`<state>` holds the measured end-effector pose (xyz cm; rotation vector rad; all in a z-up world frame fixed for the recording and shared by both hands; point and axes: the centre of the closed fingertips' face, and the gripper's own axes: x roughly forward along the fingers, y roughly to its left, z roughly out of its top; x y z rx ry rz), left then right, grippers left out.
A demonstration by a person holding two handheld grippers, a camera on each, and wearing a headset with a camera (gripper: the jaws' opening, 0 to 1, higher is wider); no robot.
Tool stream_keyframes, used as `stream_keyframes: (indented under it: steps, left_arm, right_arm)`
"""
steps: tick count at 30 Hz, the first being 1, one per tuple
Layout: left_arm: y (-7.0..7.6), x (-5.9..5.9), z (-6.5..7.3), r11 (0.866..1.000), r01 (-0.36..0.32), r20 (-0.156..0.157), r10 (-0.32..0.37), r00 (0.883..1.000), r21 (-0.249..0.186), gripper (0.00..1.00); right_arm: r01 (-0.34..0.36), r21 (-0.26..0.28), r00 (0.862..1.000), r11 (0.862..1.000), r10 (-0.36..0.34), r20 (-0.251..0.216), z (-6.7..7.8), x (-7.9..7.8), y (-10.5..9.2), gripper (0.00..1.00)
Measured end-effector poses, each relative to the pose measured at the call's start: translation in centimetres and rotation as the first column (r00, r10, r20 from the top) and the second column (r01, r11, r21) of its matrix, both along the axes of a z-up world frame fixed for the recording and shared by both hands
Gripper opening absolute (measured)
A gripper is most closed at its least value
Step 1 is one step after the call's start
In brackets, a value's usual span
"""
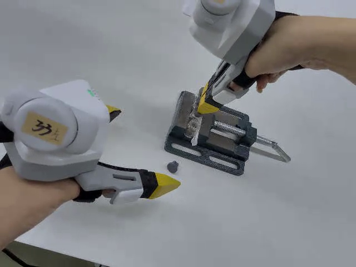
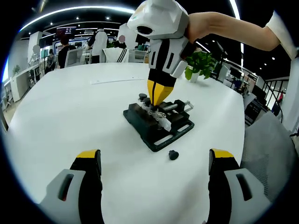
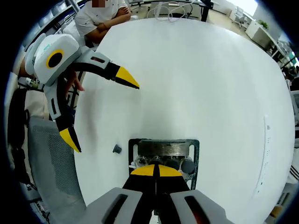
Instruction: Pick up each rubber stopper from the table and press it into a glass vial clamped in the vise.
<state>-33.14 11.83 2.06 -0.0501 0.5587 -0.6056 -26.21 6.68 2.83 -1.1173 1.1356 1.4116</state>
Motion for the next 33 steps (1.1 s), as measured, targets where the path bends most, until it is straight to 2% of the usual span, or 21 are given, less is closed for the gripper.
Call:
stream_keyframes:
  steps: [2, 4, 5, 7, 8, 9, 11, 20, 25, 28, 33]
  left_arm:
    - [0.1, 0.0, 0.4, 1.0, -0.001, 0.005, 0.001, 1.0, 0.002, 0.95]
    - [0.2, -0.1, 0.8, 1.0, -0.002, 0.011, 0.002, 1.0, 0.006, 0.95]
    - [0.2, -0.2, 0.9, 1.0, 0.001, 0.013, -0.001, 1.0, 0.01, 0.95]
    - [0.3, -0.2, 1.1, 1.0, 0.001, 0.016, -0.001, 1.0, 0.013, 0.95]
    - [0.4, -0.3, 1.2, 1.0, 0.003, 0.016, -0.003, 1.0, 0.014, 0.95]
    - [0.4, -0.4, 1.3, 1.0, 0.006, 0.019, -0.007, 1.0, 0.017, 0.95]
    - [0.4, -0.4, 1.7, 1.0, 0.013, 0.028, -0.014, 0.999, 0.025, 0.95]
    - [0.3, -0.6, 1.9, 0.999, 0.016, 0.028, -0.017, 0.999, 0.035, 0.95]
    - [0.1, -0.4, 2.0, 0.999, 0.025, 0.032, -0.026, 0.999, 0.042, 0.95]
    - [0.2, -0.3, 2.1, 0.999, 0.026, 0.035, -0.028, 0.999, 0.044, 0.95]
    - [0.2, -0.2, 2.1, 0.999, 0.026, 0.034, -0.027, 0.999, 0.046, 0.95]
  right_arm:
    - [0.01, 0.003, 1.0, 1.0, -0.01, 0.002, 0.0, 0.0, 0.0, 0.0]
    - [-0.031, 0.013, 0.999, 0.999, 0.03, 0.02, 0.1, -0.2, 0.0, 0.0]
    - [-0.053, 0.027, 0.998, 0.998, 0.052, 0.025, 0.0, 0.3, 0.2, 0.0]
    - [-0.031, 0.045, 0.999, 0.999, 0.03, 0.015, 0.0, 0.3, 0.0, 0.0]
    - [-0.05, 0.06, 0.999, 0.997, 0.049, 0.019, 0.1, 0.1, 0.0, 0.0]
    - [-0.101, 0.079, 0.995, 0.992, 0.099, 0.029, 0.1, 0.2, 0.2, 0.0]
    - [-0.063, 0.083, 0.998, 0.995, 0.061, 0.022, 0.1, 0.1, 0.0, 0.0]
    - [-0.011, 0.132, 1.0, 0.991, 0.012, -0.006, 0.2, 0.2, 0.1, 0.0]
    - [-0.02, 0.151, 1.0, 0.988, 0.02, 0.003, 0.2, 0.1, 0.2, 0.0]
    - [-0.031, 0.131, 1.0, 0.991, 0.031, 0.004, 0.2, -0.2, -0.5, 0.0]
    - [-0.029, 0.158, 0.999, 0.987, 0.027, 0.02, 0.7, 0.2, -0.2, 0.0]
